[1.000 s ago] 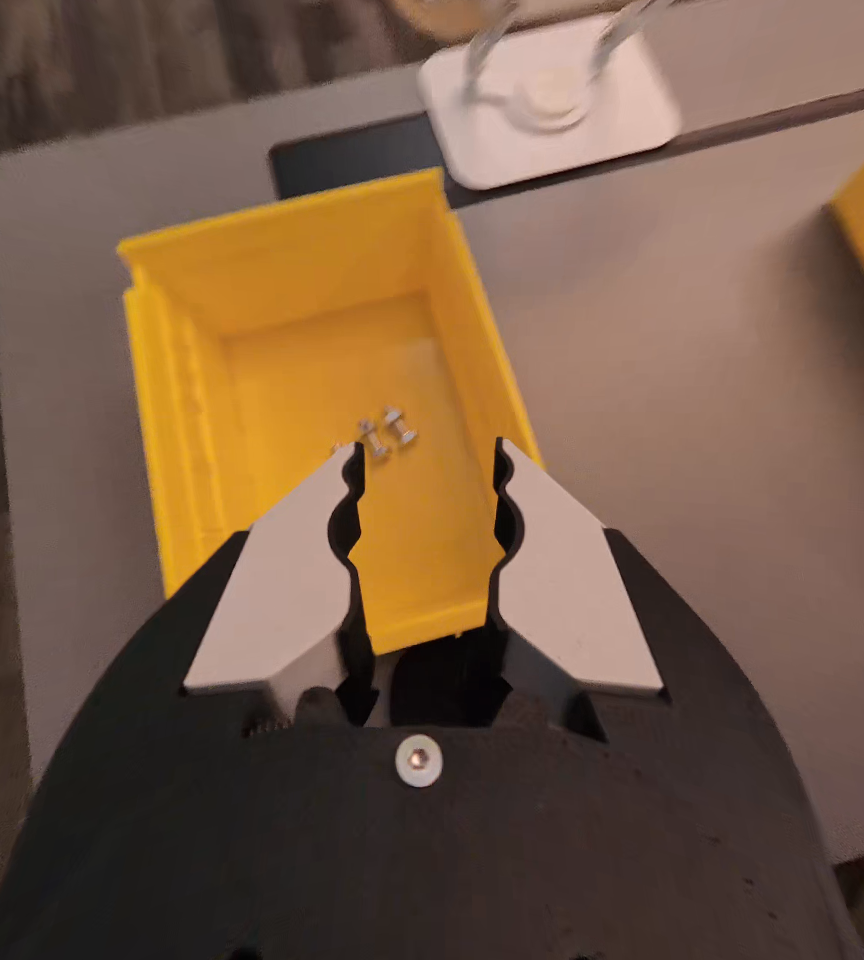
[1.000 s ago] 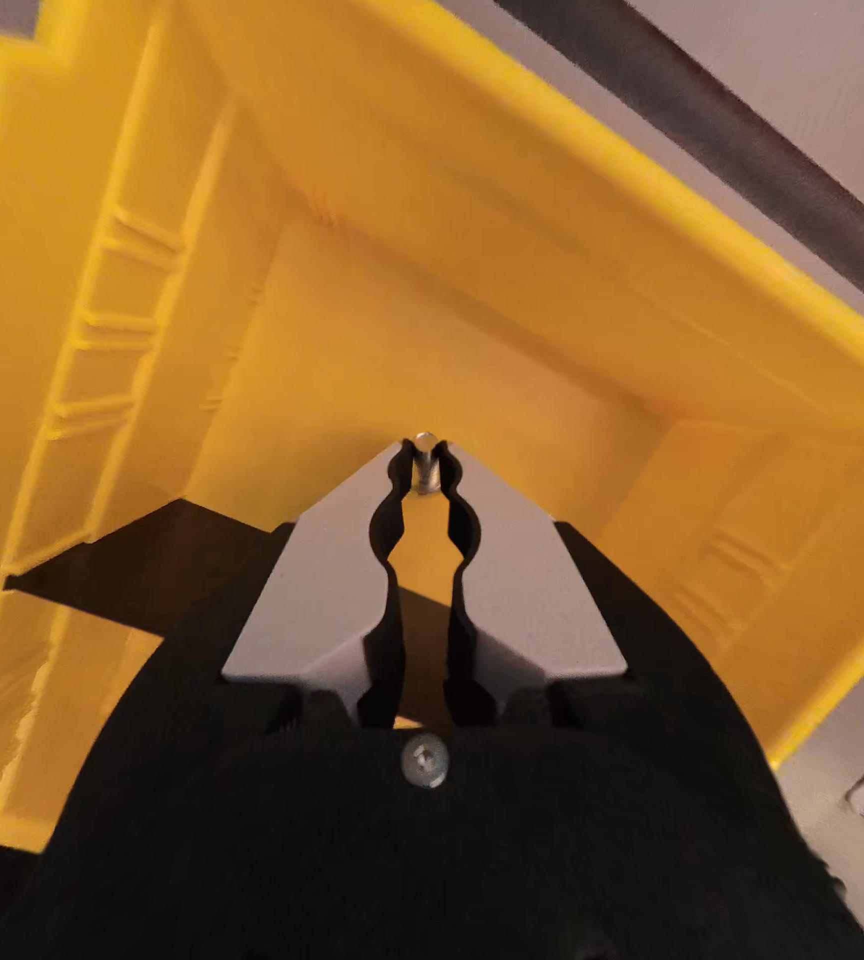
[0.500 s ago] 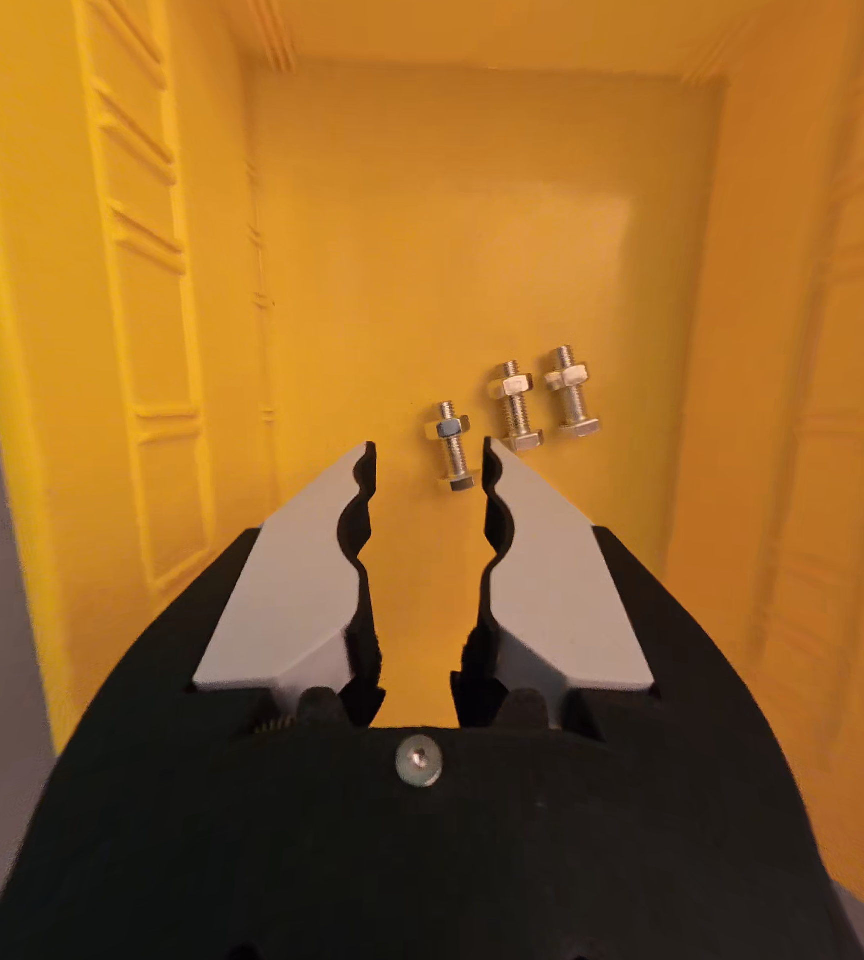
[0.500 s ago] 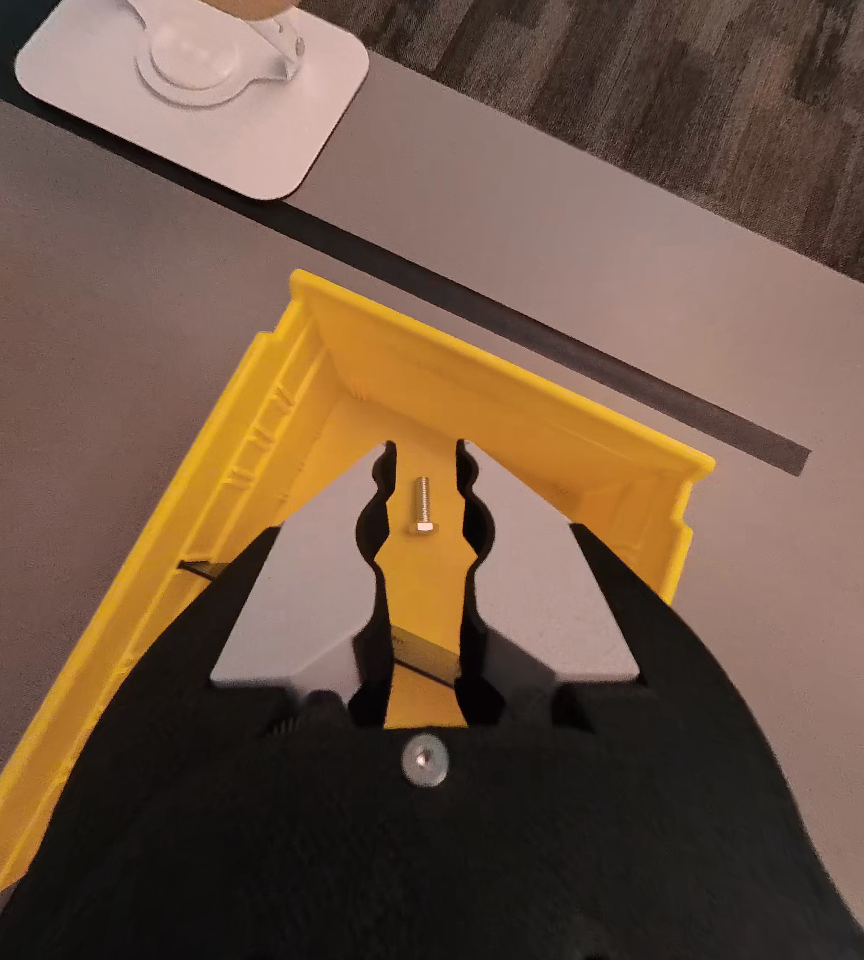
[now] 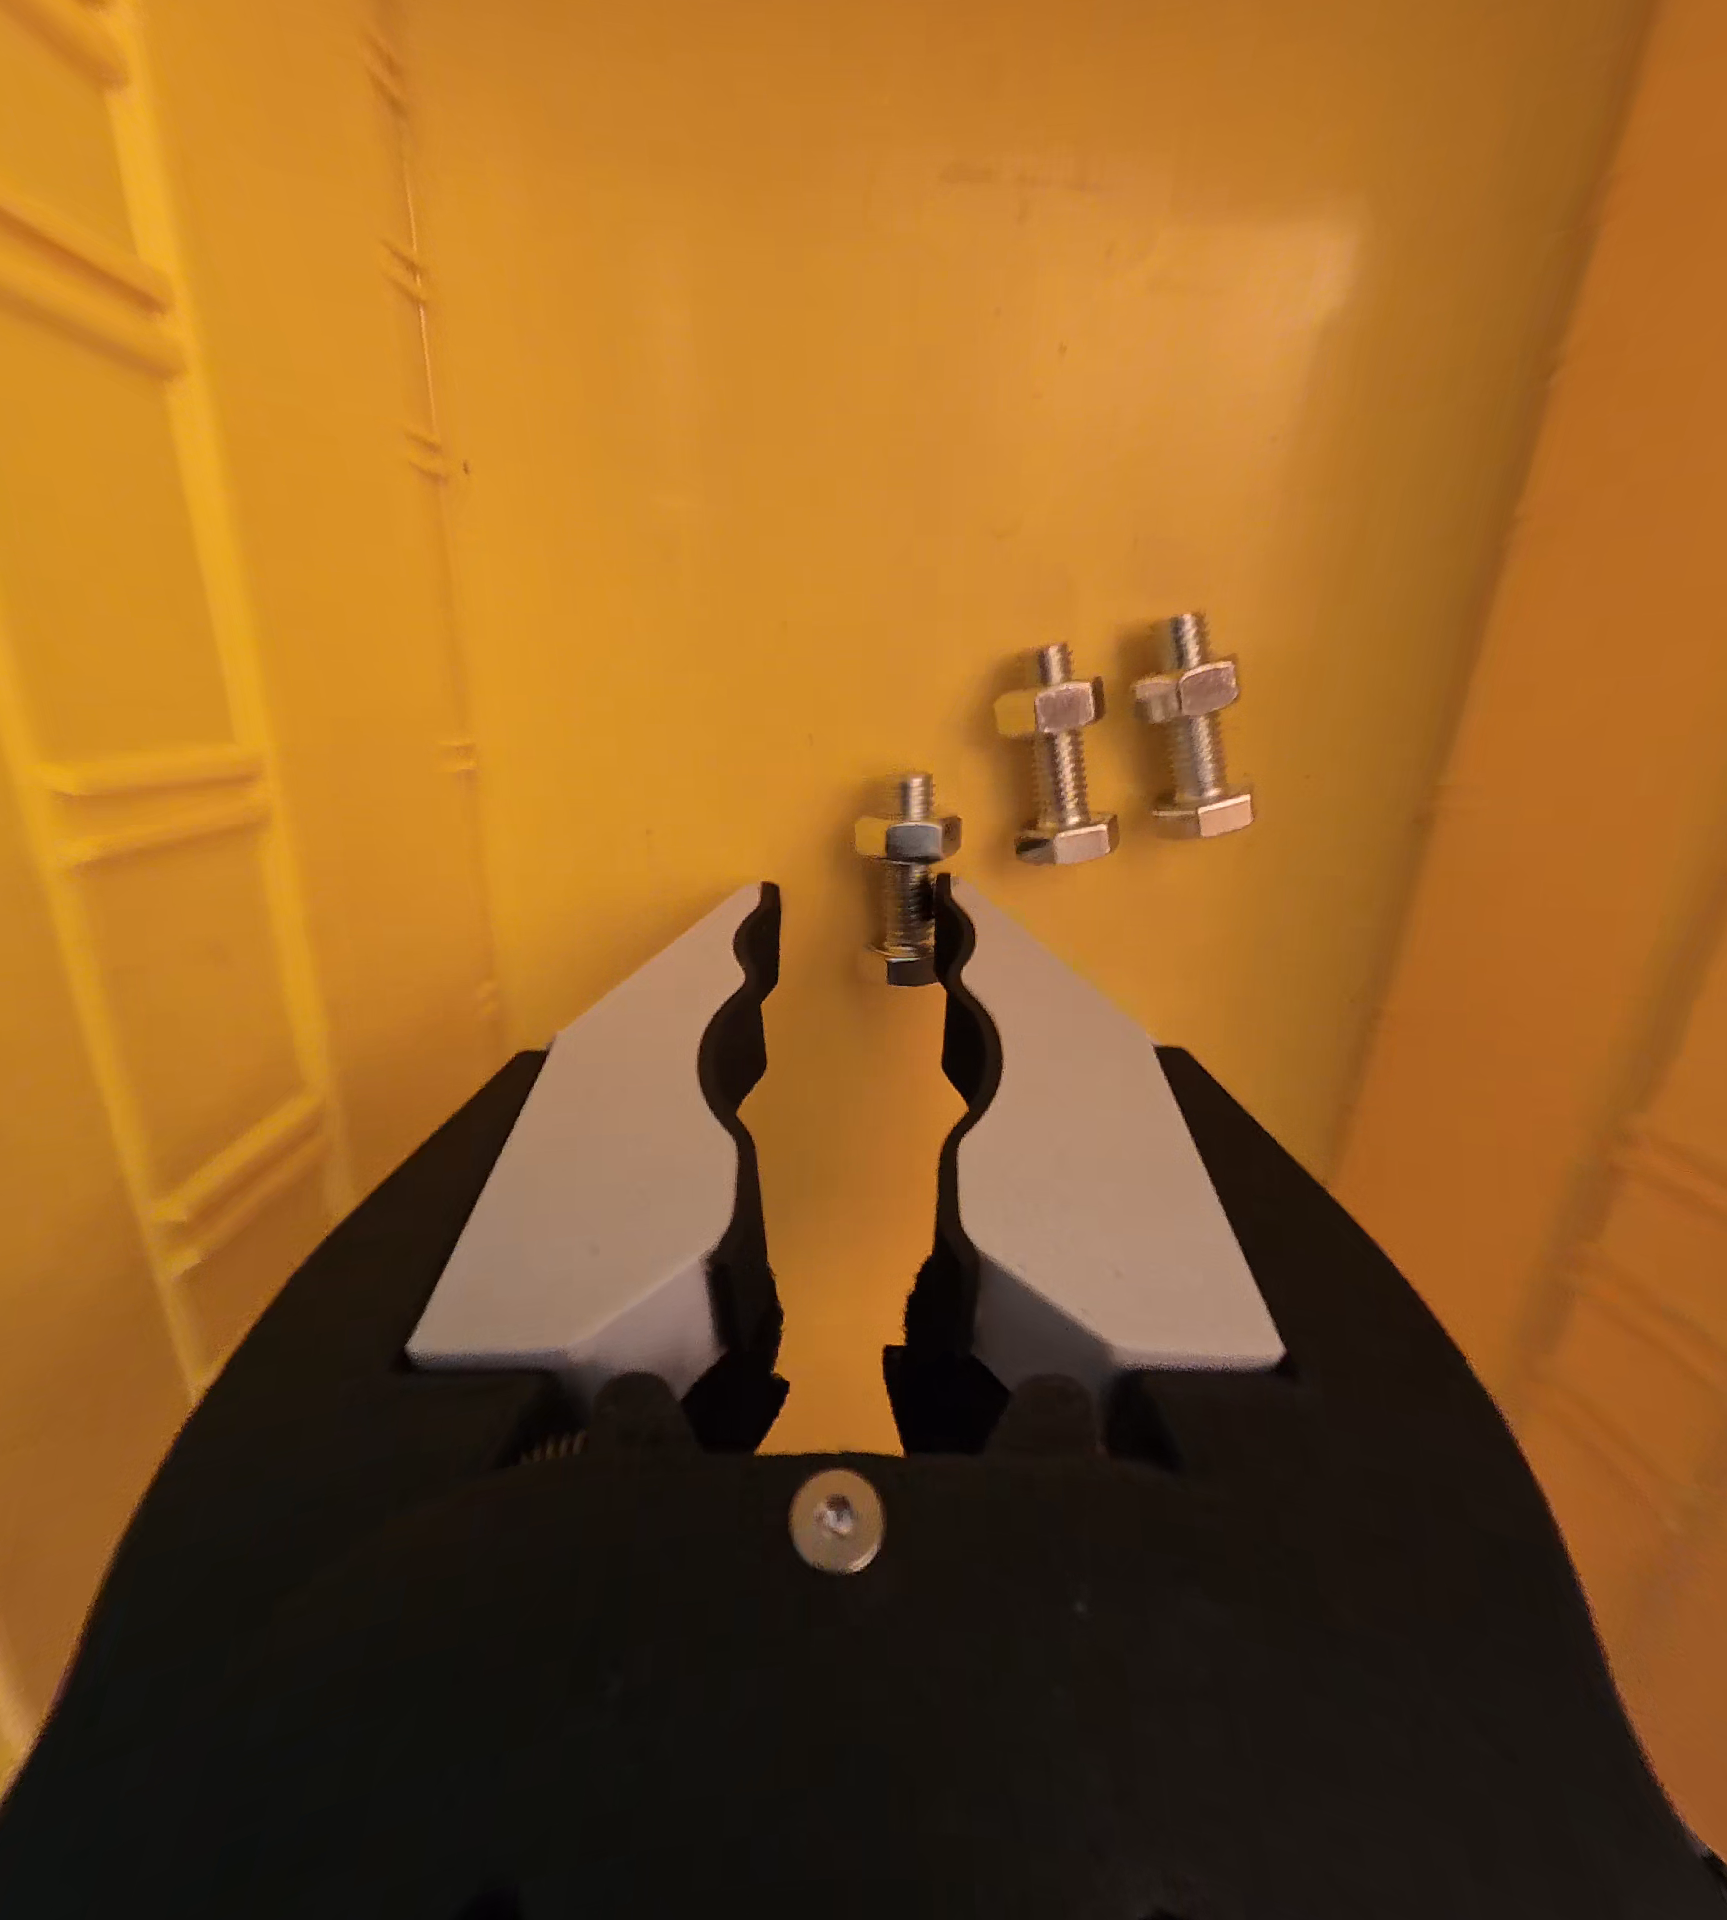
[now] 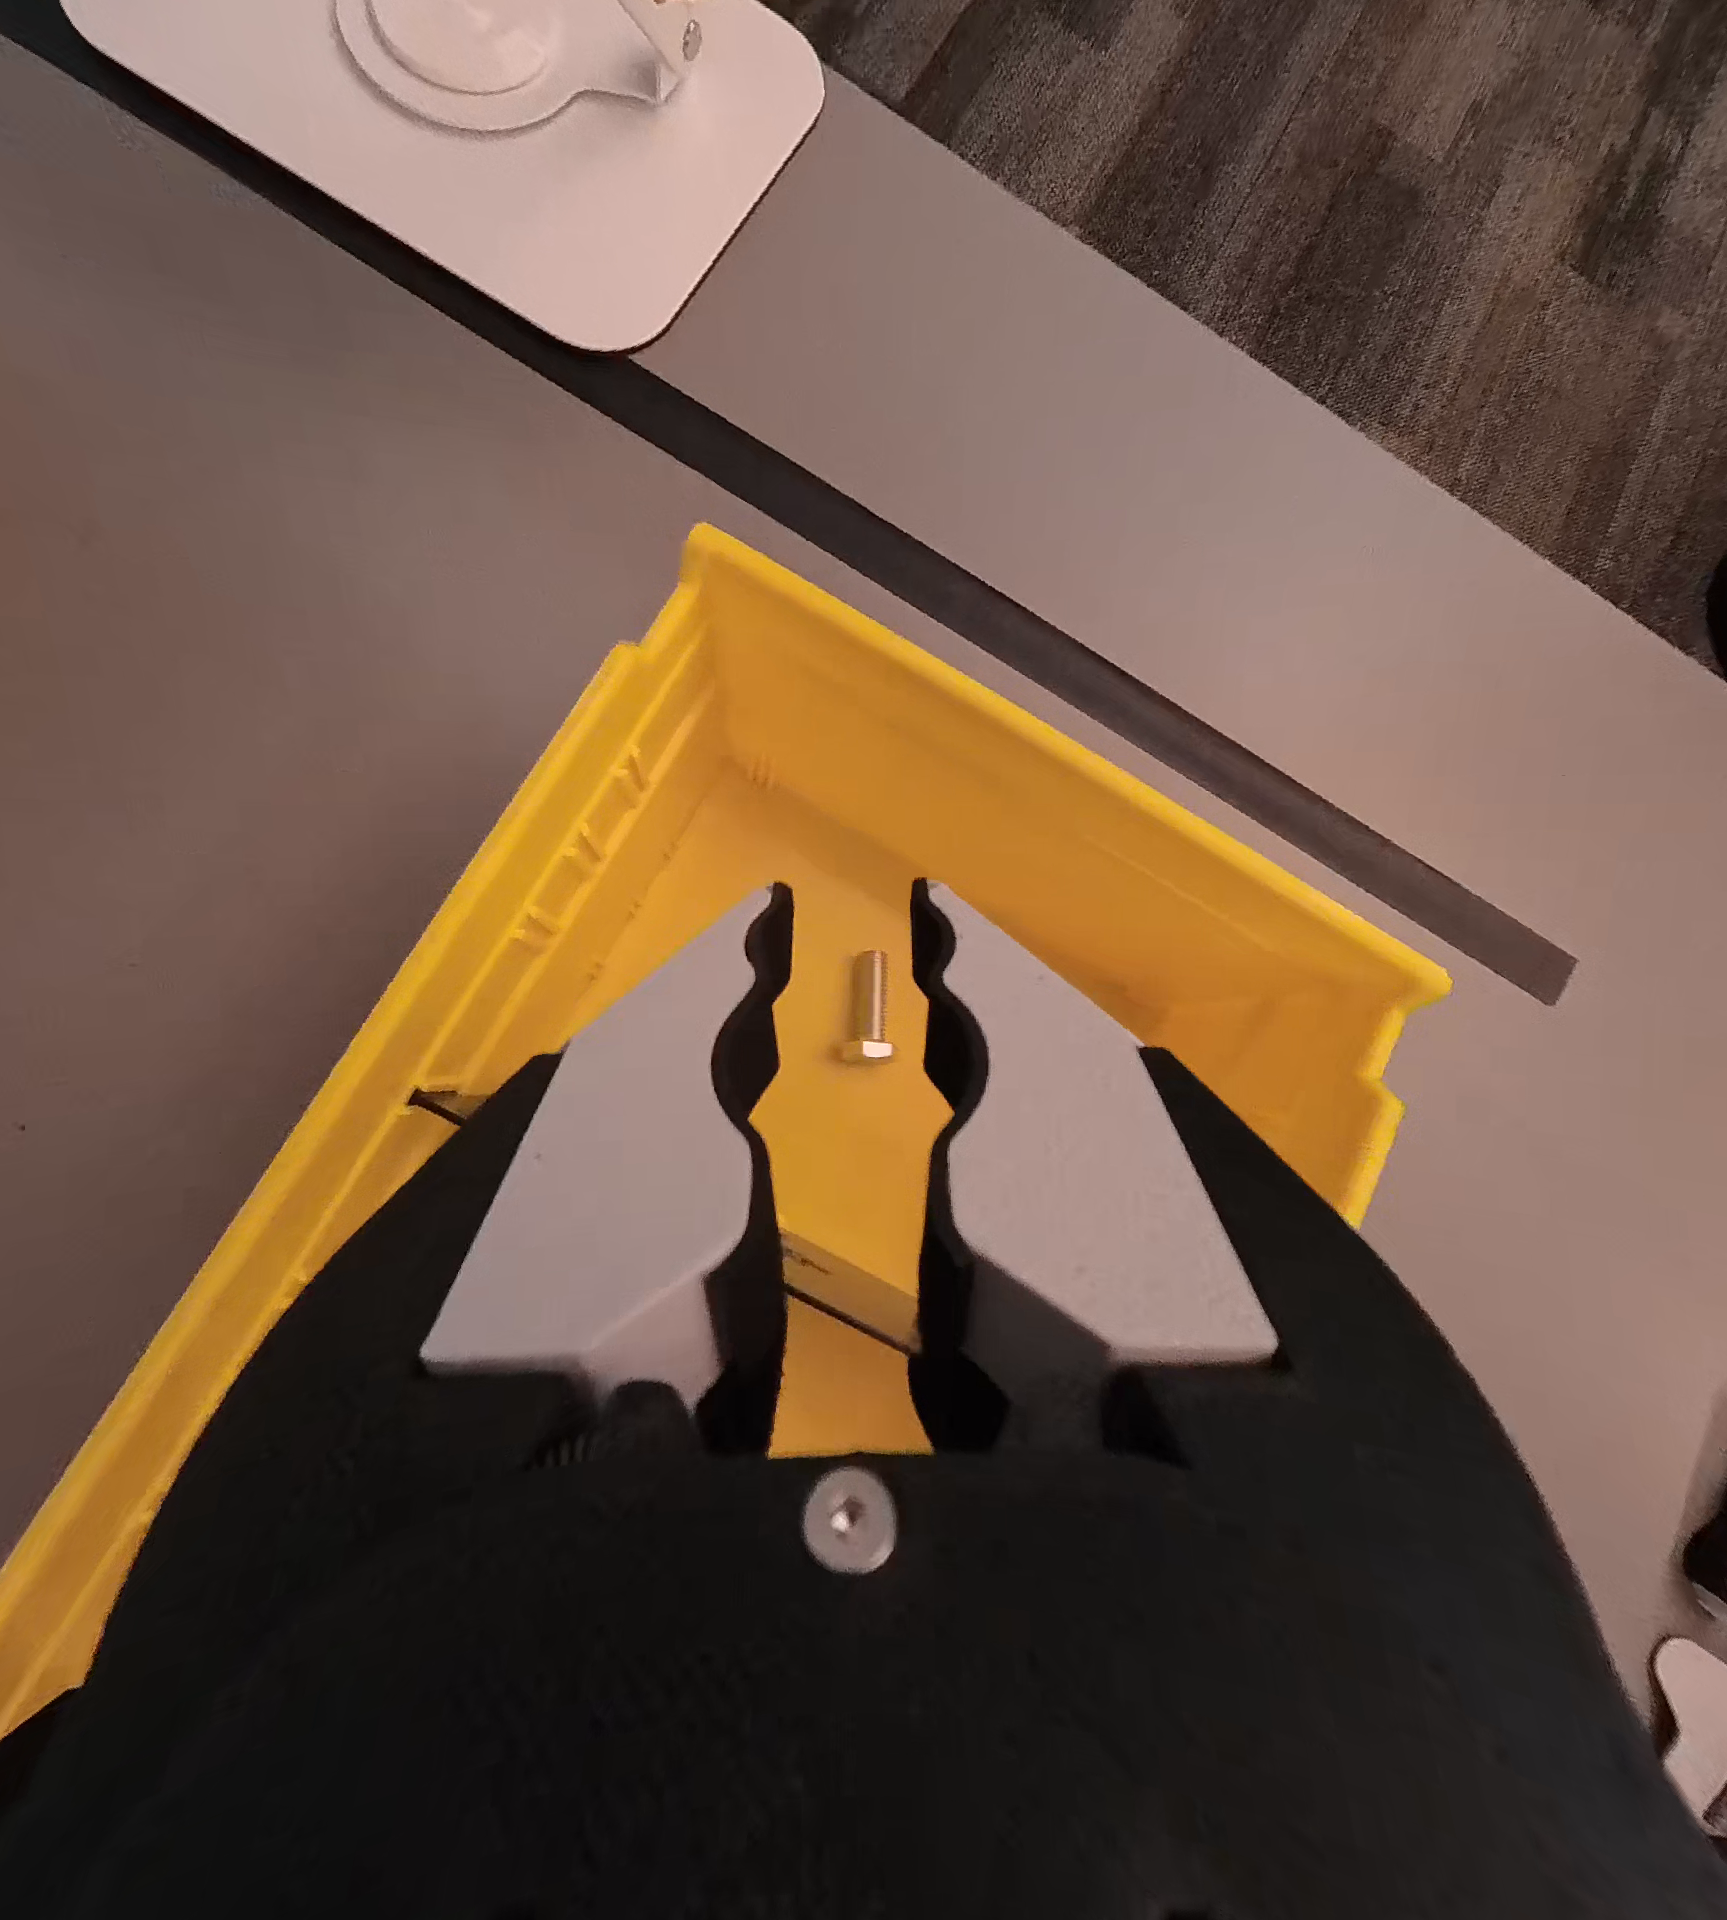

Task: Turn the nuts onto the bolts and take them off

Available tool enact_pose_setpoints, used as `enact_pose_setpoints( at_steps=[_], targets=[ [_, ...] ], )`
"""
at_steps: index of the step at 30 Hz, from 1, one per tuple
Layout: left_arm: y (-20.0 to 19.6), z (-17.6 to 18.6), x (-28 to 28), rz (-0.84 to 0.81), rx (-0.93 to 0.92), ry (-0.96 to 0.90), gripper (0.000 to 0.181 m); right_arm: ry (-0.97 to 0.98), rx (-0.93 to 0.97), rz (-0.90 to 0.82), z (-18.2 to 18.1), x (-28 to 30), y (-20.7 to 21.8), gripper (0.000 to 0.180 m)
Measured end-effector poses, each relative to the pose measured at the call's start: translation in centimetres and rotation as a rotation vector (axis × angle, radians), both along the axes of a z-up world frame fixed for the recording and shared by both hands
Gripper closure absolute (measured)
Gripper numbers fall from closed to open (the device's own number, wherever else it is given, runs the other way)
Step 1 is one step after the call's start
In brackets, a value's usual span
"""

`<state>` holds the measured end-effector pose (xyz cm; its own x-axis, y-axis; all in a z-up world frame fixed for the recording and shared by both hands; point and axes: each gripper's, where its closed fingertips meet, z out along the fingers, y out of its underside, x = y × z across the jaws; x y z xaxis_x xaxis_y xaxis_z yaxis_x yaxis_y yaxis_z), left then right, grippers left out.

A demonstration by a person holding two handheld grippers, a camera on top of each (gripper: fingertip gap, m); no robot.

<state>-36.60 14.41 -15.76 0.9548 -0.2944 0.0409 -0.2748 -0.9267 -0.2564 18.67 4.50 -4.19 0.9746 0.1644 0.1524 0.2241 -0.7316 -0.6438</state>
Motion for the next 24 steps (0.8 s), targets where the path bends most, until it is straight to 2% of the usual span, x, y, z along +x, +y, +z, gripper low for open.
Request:
enact_pose_setpoints(
  at_steps=[5,8,10,18,24],
  targets=[
    [-0.6,-0.1,-0.1,-0.028,-0.025,0.039,0.151,-0.012,-0.017,0.009,-0.3,0.0,-0.1,0.158],
    [-0.6,-0.1,-0.1,-0.082,-0.014,0.075,0.166,-0.011,-0.024,0.007,-0.5,0.1,-0.2,0.158],
    [-0.5,-0.1,0.0,-0.098,-0.008,0.083,0.167,-0.011,-0.029,0.009,-0.6,0.1,-0.2,0.158],
    [-0.8,0.1,0.6,-0.119,-0.018,0.002,0.169,-0.010,-0.048,0.011,-1.1,0.3,-0.3,0.158],
    [-0.5,2.9,1.9,-0.139,0.069,-0.091,0.169,-0.011,-0.036,0.003,-0.9,0.4,-0.2,0.158]
  ],
)
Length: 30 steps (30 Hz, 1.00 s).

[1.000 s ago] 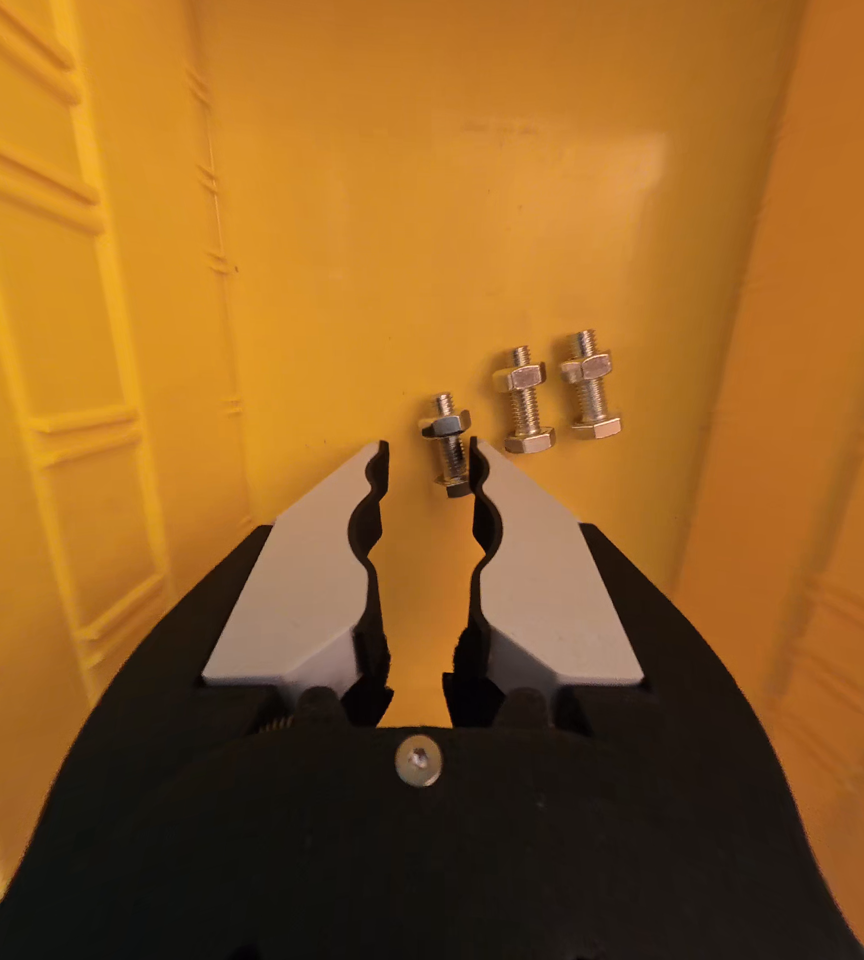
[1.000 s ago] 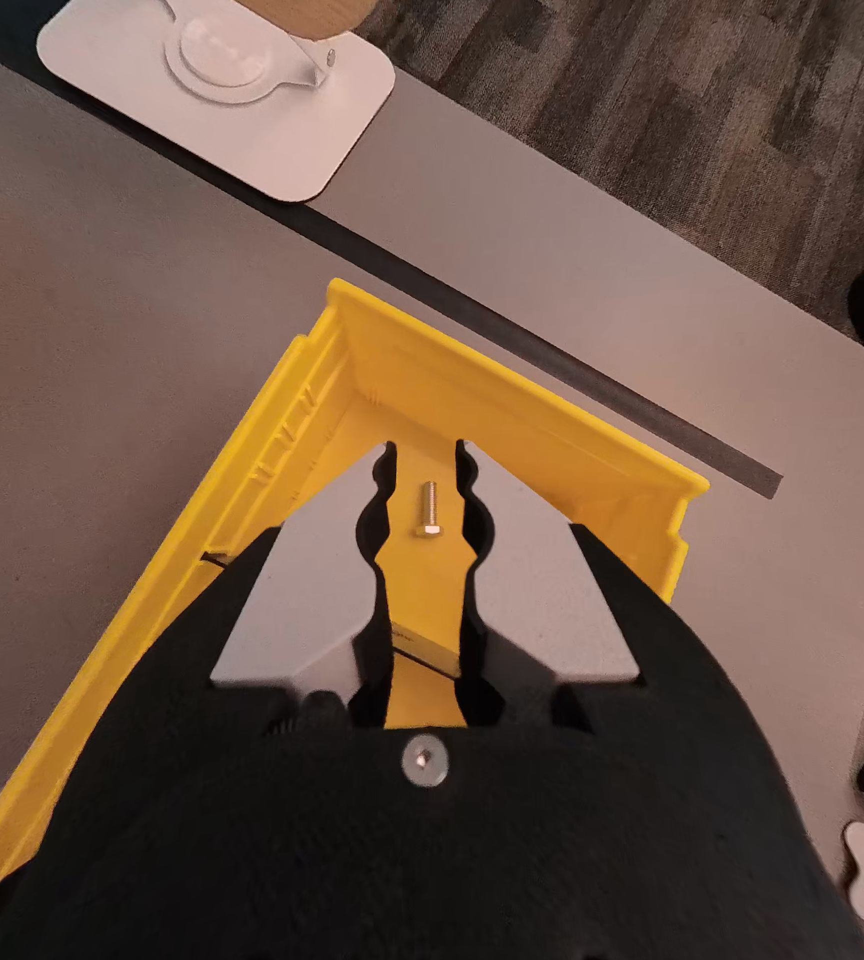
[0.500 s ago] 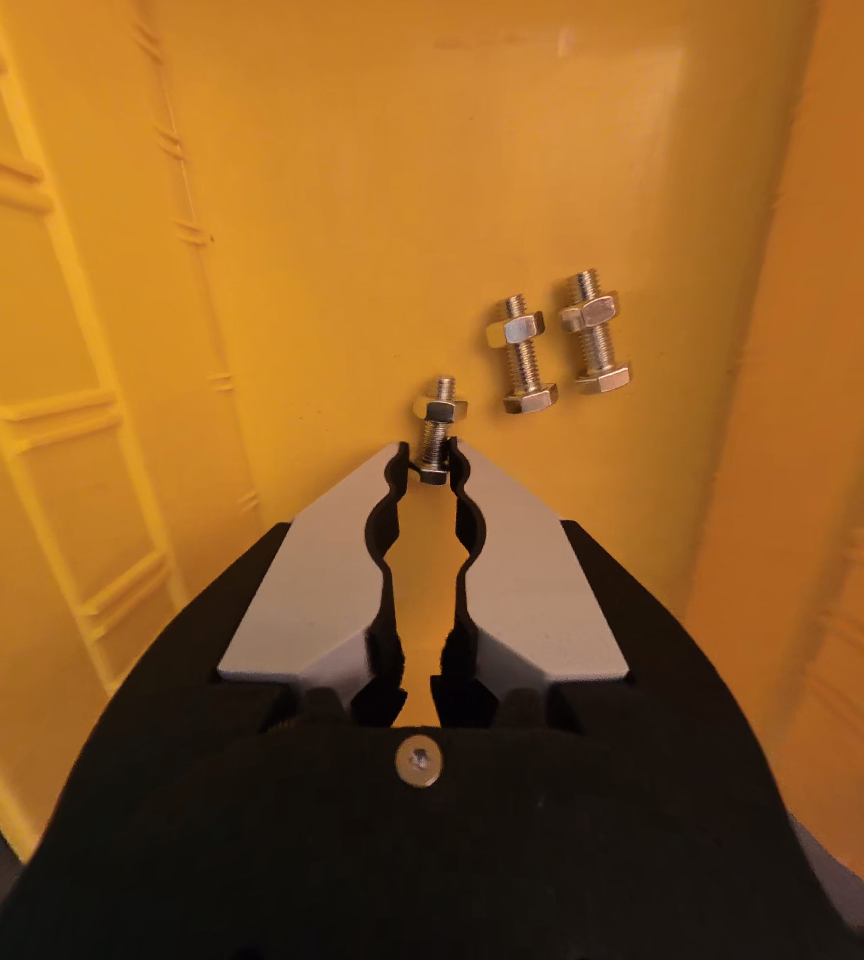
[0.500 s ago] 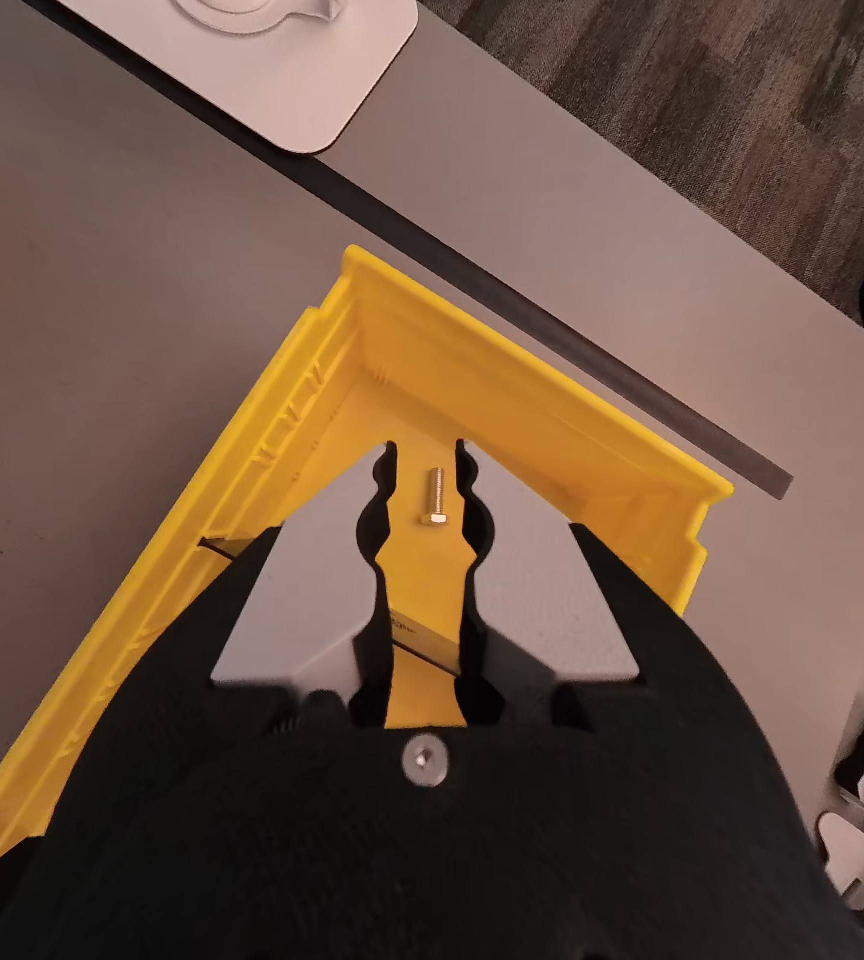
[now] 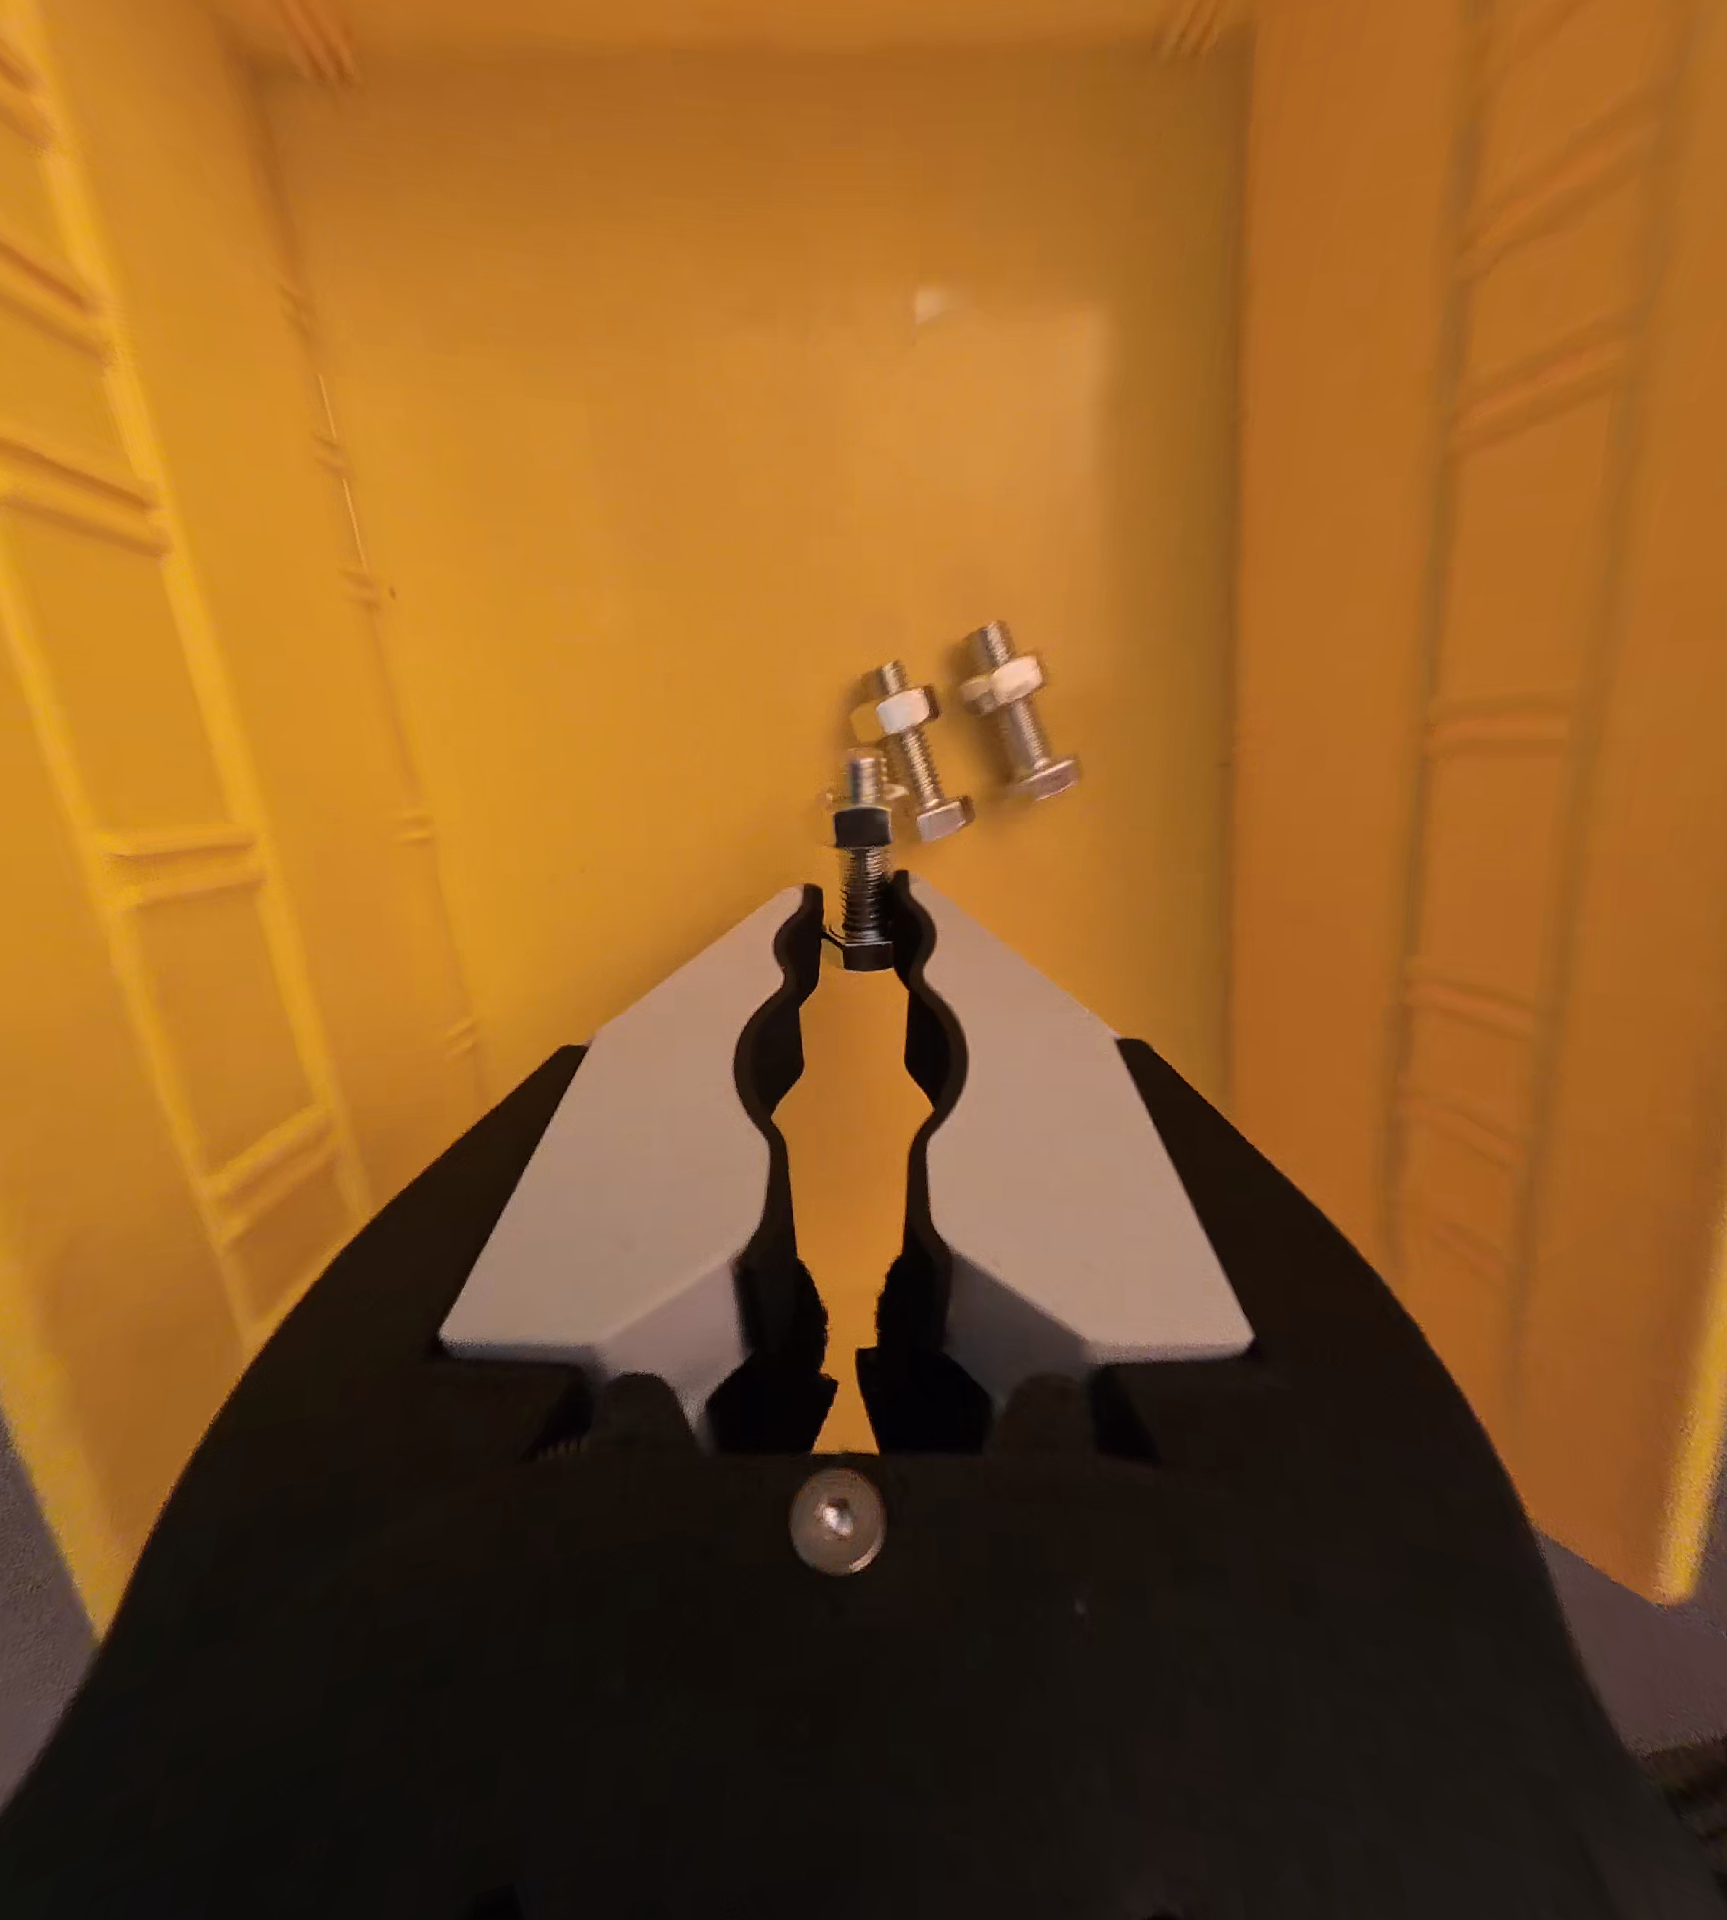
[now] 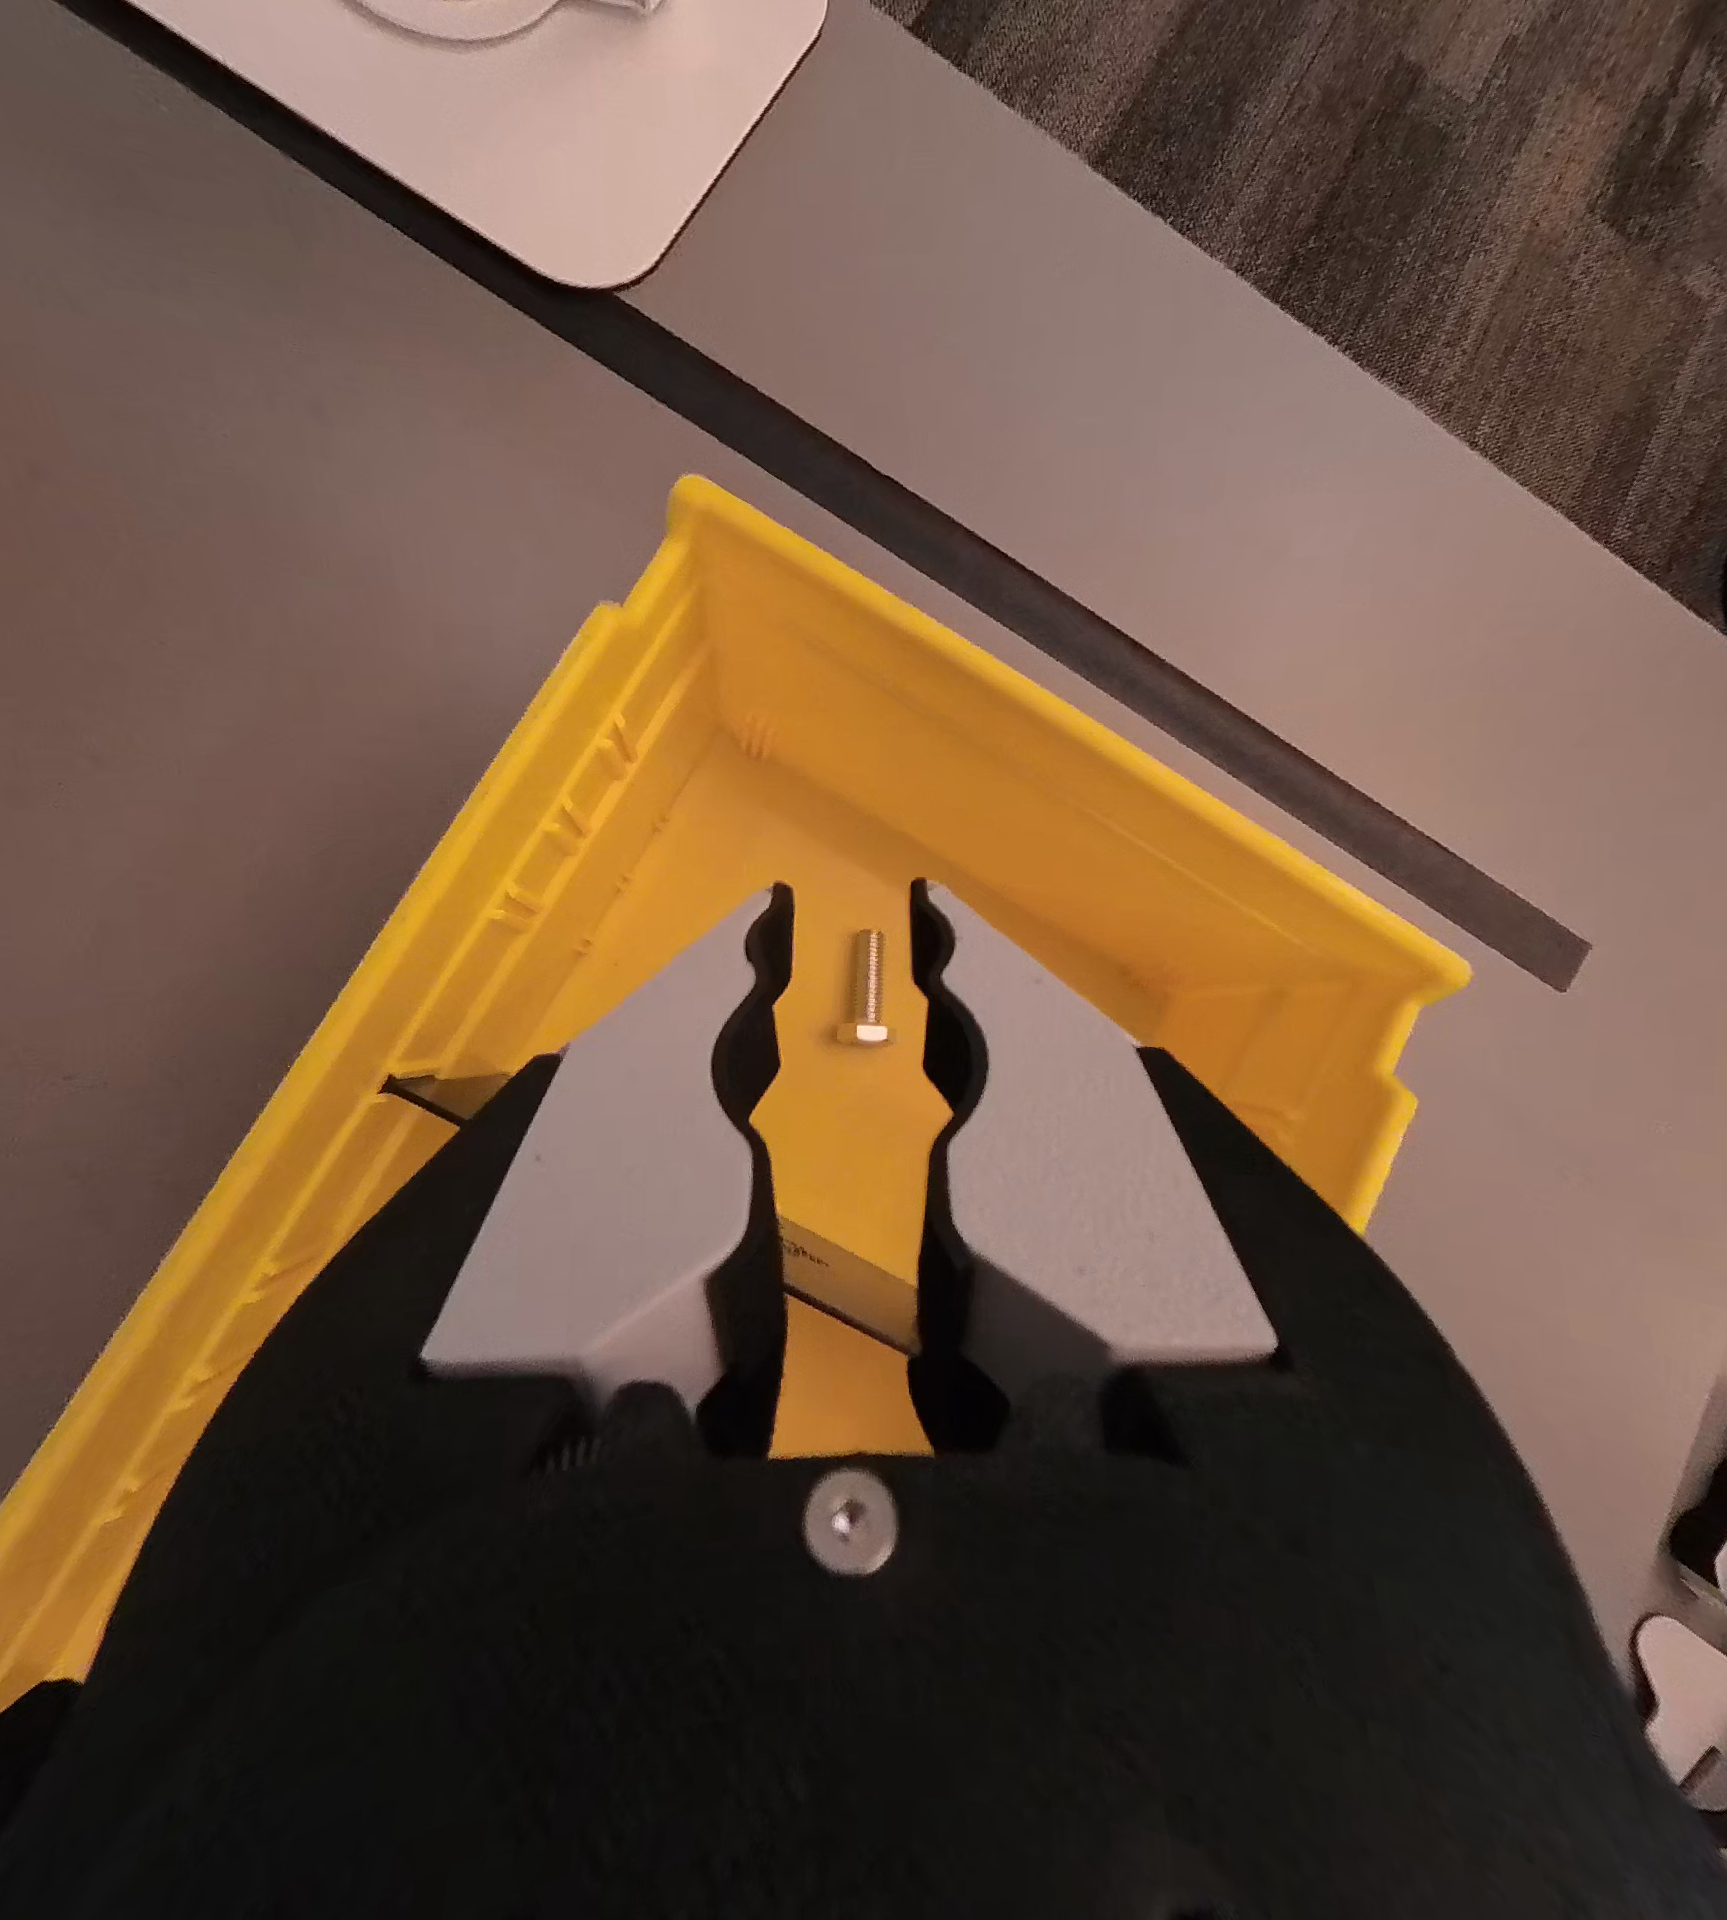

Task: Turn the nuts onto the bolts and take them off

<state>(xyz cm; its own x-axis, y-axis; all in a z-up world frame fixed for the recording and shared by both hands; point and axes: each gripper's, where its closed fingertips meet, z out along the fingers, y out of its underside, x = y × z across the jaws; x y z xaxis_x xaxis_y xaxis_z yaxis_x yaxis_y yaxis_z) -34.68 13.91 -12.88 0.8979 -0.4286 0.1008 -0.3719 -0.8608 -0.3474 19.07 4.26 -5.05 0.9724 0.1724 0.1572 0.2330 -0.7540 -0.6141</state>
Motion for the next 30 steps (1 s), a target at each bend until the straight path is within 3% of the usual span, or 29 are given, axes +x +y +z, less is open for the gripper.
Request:
enact_pose_setpoints(
  at_steps=[5,11,14,17,21,30],
  targets=[
    [-0.2,7.3,4.1,-0.105,0.203,-0.324,0.173,-0.009,0.083,-0.003,2.2,-0.8,0.3,0.159],
    [-4.8,17.1,10.6,-0.401,0.399,-0.718,0.173,-0.040,0.311,0.083,8.0,-4.7,0.6,0.159],
    [-8.5,21.3,14.1,-0.617,0.489,-0.870,0.173,0.093,0.536,0.298,13.3,-11.6,-0.5,0.159],
    [-12.0,24.4,17.2,-0.779,0.563,-0.983,0.173,0.404,0.768,0.656,19.0,-21.1,-5.0,0.149],
    [-15.9,26.9,21.0,-0.899,0.627,-1.087,0.173,0.728,0.817,0.929,21.8,-28.5,-10.2,0.126],
    [-21.0,27.4,24.2,-1.072,0.643,-1.090,0.173,0.953,0.786,0.915,22.0,-30.1,-10.1,0.128]
  ],
)
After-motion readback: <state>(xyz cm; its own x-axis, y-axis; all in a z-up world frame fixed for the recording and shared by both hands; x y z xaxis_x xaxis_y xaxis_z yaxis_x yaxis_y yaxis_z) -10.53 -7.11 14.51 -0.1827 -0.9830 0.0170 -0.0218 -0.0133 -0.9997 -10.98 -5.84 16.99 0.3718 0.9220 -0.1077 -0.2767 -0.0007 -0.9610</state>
